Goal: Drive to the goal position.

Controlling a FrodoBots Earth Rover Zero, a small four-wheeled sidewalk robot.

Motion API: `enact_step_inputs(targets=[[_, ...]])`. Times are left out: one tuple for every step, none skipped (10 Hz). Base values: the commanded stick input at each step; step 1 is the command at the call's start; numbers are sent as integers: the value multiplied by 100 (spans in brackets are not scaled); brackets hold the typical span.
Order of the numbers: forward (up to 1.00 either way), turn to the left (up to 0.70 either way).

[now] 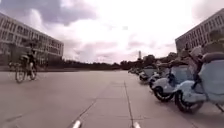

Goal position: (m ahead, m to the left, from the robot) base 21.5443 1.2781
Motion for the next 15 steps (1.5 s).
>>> enact_step_inputs(targets=[[70,22],[70,31],[70,33],[70,33],[70,26],[70,0],[70,0],[70,0],[70,0],[70,0],[70,0],[70,0],[70,0],[70,-2],[70,-19]])
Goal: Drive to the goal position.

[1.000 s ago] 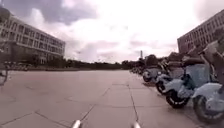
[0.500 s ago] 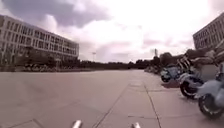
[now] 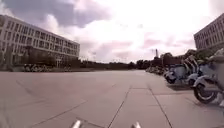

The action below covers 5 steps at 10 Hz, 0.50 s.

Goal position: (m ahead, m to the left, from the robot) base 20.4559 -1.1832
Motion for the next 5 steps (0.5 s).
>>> enact_step_inputs(targets=[[70,-25],[70,-9],[70,-3],[70,0],[70,0]])
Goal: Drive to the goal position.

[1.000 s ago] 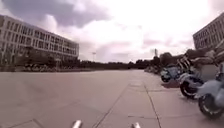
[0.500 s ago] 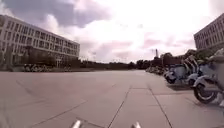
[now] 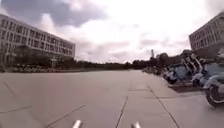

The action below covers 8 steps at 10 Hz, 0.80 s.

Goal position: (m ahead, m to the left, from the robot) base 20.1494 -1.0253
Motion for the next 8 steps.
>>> enact_step_inputs(targets=[[70,0],[70,0],[70,0],[70,0],[70,0],[70,0],[70,0],[70,0]])
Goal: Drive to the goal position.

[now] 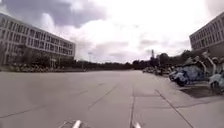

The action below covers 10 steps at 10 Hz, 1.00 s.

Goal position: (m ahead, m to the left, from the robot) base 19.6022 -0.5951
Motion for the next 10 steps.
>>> enact_step_inputs(targets=[[70,0],[70,0],[70,0],[70,0],[70,0],[70,0],[70,0],[70,0],[70,0],[70,0]])
